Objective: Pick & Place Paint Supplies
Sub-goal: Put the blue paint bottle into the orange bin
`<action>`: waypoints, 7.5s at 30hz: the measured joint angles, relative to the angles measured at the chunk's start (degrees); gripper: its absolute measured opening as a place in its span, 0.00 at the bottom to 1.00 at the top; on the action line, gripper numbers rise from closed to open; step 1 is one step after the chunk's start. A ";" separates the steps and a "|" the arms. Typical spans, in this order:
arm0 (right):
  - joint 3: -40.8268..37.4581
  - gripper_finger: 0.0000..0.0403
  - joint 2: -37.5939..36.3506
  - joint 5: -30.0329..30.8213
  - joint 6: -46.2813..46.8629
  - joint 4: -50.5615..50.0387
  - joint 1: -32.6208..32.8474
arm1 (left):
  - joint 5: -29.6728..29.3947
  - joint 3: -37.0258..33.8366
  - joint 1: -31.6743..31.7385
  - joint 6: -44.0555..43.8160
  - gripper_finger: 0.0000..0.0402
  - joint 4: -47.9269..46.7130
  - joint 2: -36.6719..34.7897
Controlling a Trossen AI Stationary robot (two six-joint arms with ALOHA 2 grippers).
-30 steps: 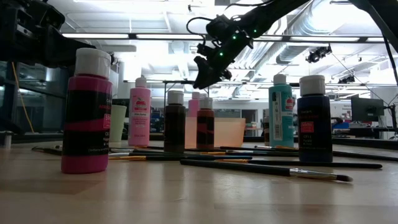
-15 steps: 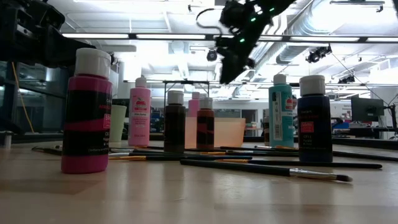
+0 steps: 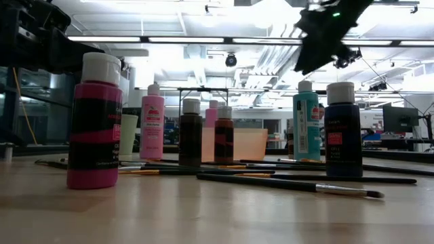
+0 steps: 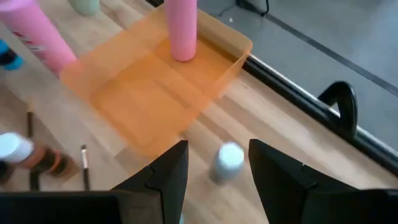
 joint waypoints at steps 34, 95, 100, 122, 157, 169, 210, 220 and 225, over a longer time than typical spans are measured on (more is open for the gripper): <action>-25.66 0.71 -1.79 22.46 6.03 31.89 22.35 | 0.04 0.00 -0.02 0.00 0.22 0.00 0.00; -13.03 0.29 2.27 -12.41 -20.92 53.94 -8.76 | 0.07 0.00 0.00 0.00 0.22 -0.02 0.02; -8.68 0.29 11.05 -22.45 -21.66 55.91 -15.92 | 0.09 0.00 -0.02 0.00 0.22 0.00 0.02; 8.48 0.30 39.13 -28.43 -24.60 60.05 -24.23 | 0.00 0.00 0.00 0.00 0.22 0.02 0.01; 11.38 0.30 46.85 -39.73 -30.82 64.62 -29.09 | -0.23 0.00 -0.01 0.00 0.22 0.02 0.02; 12.61 0.32 47.10 -40.95 -29.70 66.84 -28.76 | -0.17 0.00 0.00 0.00 0.22 0.04 0.02; 12.61 0.60 44.69 -38.90 -28.85 62.68 -28.70 | -8.38 1.27 0.00 0.00 0.29 -0.55 0.02; 12.61 0.70 36.41 -37.22 -31.48 52.66 -27.73 | -17.90 1.51 0.00 0.02 0.60 -0.36 2.14; 12.61 0.71 31.04 -37.27 -31.69 46.62 -26.94 | -21.11 1.47 0.03 0.02 0.63 1.24 6.70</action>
